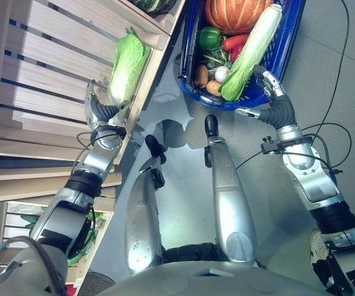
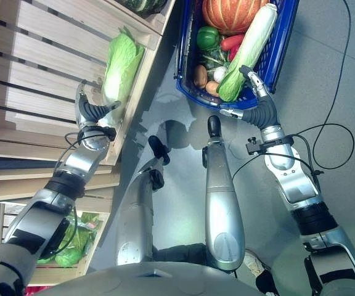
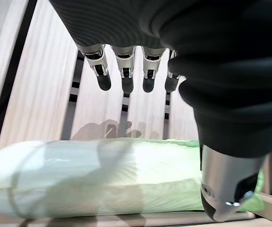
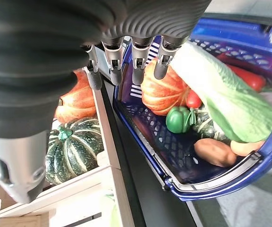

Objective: Pick up fruits and vegetables into the basket

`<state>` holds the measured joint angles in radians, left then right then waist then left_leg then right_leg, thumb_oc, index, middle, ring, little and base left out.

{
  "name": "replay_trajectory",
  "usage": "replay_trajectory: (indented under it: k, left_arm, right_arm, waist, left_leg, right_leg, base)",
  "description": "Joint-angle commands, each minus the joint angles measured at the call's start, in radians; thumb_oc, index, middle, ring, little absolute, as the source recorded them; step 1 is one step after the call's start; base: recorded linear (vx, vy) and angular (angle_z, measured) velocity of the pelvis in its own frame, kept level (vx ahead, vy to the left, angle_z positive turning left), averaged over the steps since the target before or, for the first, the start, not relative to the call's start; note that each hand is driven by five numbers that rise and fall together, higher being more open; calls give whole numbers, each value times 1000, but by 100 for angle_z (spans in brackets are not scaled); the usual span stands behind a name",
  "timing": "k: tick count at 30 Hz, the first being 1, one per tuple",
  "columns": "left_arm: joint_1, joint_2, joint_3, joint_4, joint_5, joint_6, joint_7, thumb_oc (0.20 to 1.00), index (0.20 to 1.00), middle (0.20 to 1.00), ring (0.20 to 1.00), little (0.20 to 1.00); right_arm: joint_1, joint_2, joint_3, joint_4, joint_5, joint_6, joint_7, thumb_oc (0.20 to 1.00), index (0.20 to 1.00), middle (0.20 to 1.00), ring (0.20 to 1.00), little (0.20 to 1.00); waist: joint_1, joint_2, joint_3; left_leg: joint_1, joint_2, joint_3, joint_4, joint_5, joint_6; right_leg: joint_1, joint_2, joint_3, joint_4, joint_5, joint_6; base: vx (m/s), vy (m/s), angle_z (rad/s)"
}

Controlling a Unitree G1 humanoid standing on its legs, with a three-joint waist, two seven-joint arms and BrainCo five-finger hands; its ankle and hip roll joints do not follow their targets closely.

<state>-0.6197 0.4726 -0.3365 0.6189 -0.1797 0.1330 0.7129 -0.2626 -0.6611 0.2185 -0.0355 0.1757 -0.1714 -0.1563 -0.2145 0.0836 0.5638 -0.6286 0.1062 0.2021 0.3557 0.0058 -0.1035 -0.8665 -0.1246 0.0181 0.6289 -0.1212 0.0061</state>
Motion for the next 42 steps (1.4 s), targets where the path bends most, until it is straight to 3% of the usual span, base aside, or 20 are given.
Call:
replay_trajectory:
  k: [1, 5, 20, 42]
  left_arm:
    - [30, 10, 59, 38, -50, -5, 19, 1000, 1000, 1000, 1000, 1000]
    - [-20, 30, 75, 137, -113, 27, 19, 1000, 1000, 1000, 1000, 1000]
    - [-101, 99, 59, 314, -140, 90, -55, 1000, 1000, 1000, 1000, 1000]
    - [-142, 75, 4, 506, -141, 196, -95, 1000, 1000, 1000, 1000, 1000]
  right_arm:
    - [43, -3, 17, -72, 12, -7, 36, 1000, 1000, 1000, 1000, 1000]
    - [49, -1, 39, -69, 53, 39, 45, 1000, 1000, 1000, 1000, 1000]
    - [70, 7, 58, -93, 129, 77, 24, 1000, 1000, 1000, 1000, 1000]
    - [59, 25, 83, -54, 197, 64, -17, 1000, 1000, 1000, 1000, 1000]
  waist:
    - [-21, -13, -44]
    - [-39, -20, -44]
    - [-70, -36, -44]
    - [-83, -58, -44]
  left_leg:
    - [-34, -3, -8, 46, -65, 12]
    - [-32, 0, 0, 48, -65, 9]
    - [-71, 11, 14, 75, -78, 12]
    - [-118, 23, 26, 88, -86, 18]
  right_leg:
    - [34, 46, -31, 27, -104, 45]
    - [33, 51, -21, 25, -107, 39]
    - [-6, 72, -1, 34, -107, 26]
    - [-48, 85, 2, 11, -85, 24]
  base:
    - [17, 36, -6]
    - [22, 35, -3]
    - [15, 8, -6]
    - [0, -2, -2]
